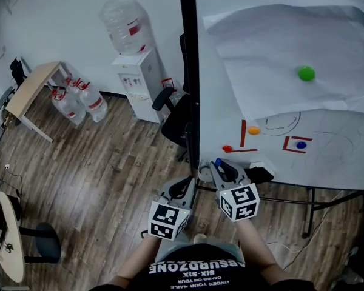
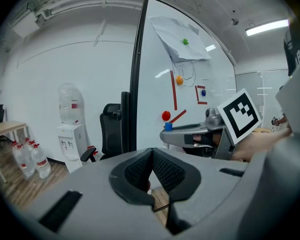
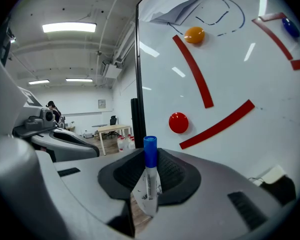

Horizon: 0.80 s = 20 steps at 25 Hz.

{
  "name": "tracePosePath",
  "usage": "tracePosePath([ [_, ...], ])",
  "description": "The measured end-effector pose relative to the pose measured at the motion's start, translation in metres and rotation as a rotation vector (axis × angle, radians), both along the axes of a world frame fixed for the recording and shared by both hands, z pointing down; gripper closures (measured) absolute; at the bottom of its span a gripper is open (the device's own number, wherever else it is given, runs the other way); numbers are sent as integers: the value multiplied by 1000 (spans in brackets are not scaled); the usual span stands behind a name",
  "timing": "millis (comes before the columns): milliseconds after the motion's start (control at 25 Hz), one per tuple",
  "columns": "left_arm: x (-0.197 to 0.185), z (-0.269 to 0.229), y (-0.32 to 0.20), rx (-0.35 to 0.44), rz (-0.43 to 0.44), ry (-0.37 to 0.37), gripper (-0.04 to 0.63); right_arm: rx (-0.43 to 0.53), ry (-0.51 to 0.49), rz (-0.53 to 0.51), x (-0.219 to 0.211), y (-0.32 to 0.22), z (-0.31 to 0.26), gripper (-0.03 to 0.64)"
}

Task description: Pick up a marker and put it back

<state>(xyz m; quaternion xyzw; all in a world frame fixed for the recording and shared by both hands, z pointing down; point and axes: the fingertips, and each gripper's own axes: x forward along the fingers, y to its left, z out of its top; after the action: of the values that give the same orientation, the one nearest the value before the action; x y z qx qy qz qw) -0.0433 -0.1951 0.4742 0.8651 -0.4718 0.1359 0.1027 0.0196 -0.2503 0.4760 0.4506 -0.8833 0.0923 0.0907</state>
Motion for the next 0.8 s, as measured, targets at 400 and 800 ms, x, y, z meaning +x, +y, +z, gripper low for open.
tracePosePath([
  [400, 2, 0, -1, -1, 1, 7, 589, -34, 25, 0, 2, 4, 19, 546],
  [800, 3, 2, -1, -6, 1, 9, 589, -61, 46, -6, 2, 8, 33, 546],
])
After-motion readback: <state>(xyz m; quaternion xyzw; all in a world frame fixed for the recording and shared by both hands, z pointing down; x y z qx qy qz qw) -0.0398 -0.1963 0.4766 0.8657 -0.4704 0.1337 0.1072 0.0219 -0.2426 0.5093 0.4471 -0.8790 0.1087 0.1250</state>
